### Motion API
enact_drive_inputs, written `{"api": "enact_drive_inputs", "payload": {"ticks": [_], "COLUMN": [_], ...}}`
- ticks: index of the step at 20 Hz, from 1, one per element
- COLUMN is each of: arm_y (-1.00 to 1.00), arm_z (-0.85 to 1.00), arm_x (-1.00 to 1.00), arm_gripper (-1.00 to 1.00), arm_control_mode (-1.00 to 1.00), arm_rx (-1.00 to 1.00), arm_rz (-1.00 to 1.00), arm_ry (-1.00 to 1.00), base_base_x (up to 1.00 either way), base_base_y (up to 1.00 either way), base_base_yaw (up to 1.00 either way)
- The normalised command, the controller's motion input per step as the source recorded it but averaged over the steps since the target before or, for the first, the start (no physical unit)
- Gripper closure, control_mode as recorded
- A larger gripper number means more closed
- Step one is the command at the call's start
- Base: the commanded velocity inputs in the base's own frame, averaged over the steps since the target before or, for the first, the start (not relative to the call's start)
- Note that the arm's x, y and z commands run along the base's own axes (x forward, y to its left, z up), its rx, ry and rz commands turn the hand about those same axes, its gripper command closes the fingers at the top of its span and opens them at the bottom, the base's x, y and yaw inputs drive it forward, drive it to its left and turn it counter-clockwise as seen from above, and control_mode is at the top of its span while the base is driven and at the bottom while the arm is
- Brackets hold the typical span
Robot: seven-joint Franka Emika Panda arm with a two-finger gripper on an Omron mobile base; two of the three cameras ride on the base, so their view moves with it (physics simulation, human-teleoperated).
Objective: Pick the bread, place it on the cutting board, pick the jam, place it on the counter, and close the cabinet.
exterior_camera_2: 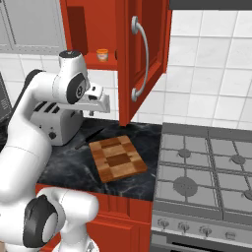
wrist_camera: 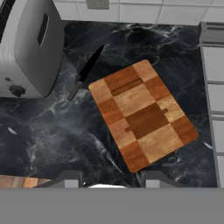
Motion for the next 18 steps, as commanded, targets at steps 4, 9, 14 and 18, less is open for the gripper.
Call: {"api": "enact_drive_inputs", "payload": {"ticks": [4,9,14,18], "arm_y": [0.00,0.00,0.00,0.00], "arm_z": [0.00,0.00,0.00,0.00], "arm_x": [0.00,-0.08,-0.11,-0.11], "arm_gripper": [-1.00,-1.00,-1.00,-1.00], "arm_control_mode": [-1.00,-1.00,-1.00,-1.00], "arm_rx": [0.00,-0.01,-0.01,0.00], "arm_rz": [0.00,0.00,0.00,0.00], "arm_ry": [-0.05,-0.15,-0.15,-0.12], "base_base_x": [0.00,0.00,0.00,0.00], "base_base_y": [0.00,0.00,0.00,0.00], "base_base_yaw": [0.00,0.00,0.00,0.00]}}
